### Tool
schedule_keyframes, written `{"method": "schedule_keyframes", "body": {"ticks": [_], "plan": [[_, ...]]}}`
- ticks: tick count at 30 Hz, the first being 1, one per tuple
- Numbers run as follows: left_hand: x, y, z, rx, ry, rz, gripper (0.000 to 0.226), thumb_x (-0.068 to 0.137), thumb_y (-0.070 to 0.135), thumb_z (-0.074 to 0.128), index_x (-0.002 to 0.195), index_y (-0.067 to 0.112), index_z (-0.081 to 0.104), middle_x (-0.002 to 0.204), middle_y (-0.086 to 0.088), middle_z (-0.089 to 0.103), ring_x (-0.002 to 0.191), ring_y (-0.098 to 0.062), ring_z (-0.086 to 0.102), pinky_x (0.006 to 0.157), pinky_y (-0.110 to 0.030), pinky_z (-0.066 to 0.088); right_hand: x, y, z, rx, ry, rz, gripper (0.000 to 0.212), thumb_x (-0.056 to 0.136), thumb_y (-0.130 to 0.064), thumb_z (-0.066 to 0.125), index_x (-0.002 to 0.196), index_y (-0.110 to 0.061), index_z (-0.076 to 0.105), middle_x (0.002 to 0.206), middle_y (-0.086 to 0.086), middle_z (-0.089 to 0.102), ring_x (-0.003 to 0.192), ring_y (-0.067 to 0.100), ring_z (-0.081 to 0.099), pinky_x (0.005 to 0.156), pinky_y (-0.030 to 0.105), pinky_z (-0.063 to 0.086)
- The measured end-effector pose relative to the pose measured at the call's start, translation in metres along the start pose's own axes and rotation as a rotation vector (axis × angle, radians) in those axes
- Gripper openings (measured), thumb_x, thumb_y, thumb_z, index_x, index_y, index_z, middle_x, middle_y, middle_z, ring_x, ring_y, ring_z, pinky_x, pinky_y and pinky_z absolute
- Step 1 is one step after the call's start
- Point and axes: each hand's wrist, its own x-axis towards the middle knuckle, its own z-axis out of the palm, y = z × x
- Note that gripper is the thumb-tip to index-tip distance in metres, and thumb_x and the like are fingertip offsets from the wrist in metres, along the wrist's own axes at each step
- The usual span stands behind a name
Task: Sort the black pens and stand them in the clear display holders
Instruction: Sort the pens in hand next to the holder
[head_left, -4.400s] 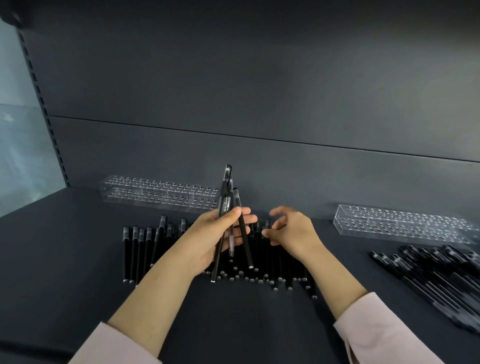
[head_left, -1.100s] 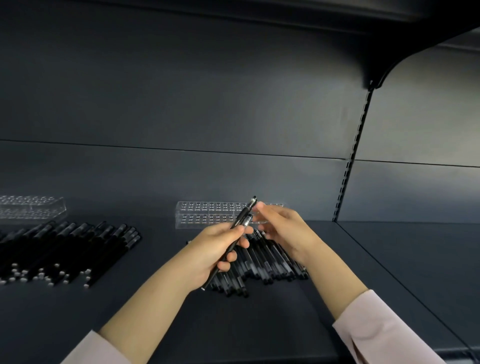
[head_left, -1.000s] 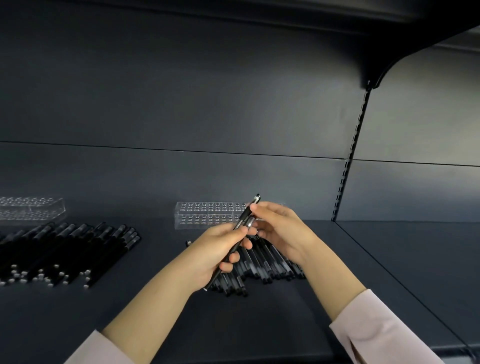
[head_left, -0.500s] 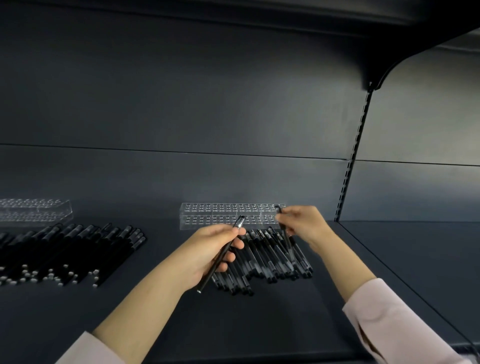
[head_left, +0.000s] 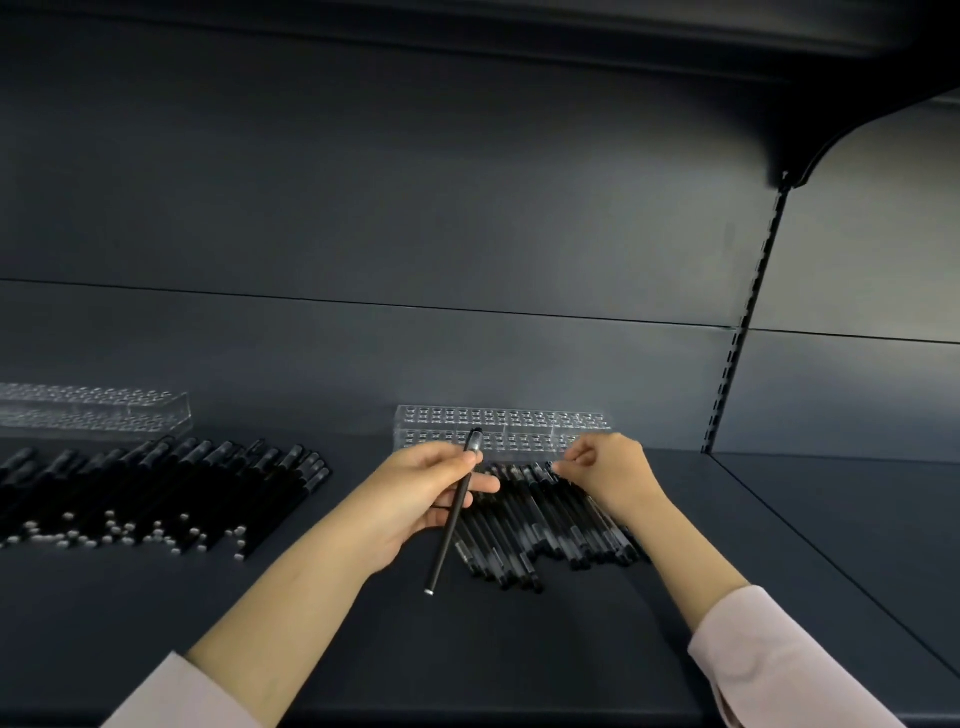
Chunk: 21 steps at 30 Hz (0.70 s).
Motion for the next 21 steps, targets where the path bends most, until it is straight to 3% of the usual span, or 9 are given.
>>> {"method": "schedule_keyframes", "body": {"ticks": [6, 13, 18, 21], "plan": [[-0.009, 0.001, -0.071, 0.029, 0.251, 0.053, 0.015, 0.093, 0.026, 0.064, 0.104, 0.017, 0.072, 0.090, 0.002, 0.073, 0.071, -0.009, 0.063, 0.059, -0.021, 0.050, -0.022, -0.080, 0.032, 0.078, -0.071, -0.251, 0.010, 0.082, -0.028, 0.074, 0.085, -0.019, 0.070, 0.080, -0.002, 0.067, 0.069, 0.001, 0.056, 0.060, 0.003, 0.038], [-0.037, 0.003, -0.223, 0.260, 0.577, 0.074, 0.012, 0.092, 0.025, 0.067, 0.101, 0.018, 0.070, 0.090, 0.004, 0.068, 0.077, -0.010, 0.061, 0.061, -0.021, 0.048, -0.043, -0.191, 0.107, 0.129, -0.250, -0.420, 0.008, 0.082, -0.031, 0.074, 0.082, -0.024, 0.069, 0.080, -0.005, 0.068, 0.066, -0.002, 0.056, 0.061, 0.005, 0.040], [-0.043, -0.008, -0.318, 0.534, 0.678, 0.045, 0.027, 0.091, 0.025, 0.069, 0.112, 0.008, 0.070, 0.100, 0.001, 0.066, 0.094, -0.016, 0.061, 0.084, -0.027, 0.044, -0.050, -0.257, 0.165, 0.125, -0.379, -0.441, 0.013, 0.084, -0.036, 0.071, 0.088, -0.023, 0.070, 0.084, -0.007, 0.068, 0.074, 0.005, 0.061, 0.061, 0.007, 0.043], [-0.037, -0.018, -0.357, 0.644, 0.666, 0.013, 0.030, 0.090, 0.025, 0.069, 0.113, 0.006, 0.069, 0.101, -0.002, 0.066, 0.094, -0.016, 0.059, 0.085, -0.024, 0.042, -0.052, -0.290, 0.195, 0.119, -0.393, -0.431, 0.015, 0.086, -0.037, 0.069, 0.091, -0.022, 0.070, 0.087, -0.009, 0.067, 0.081, 0.007, 0.063, 0.066, 0.012, 0.046]]}}
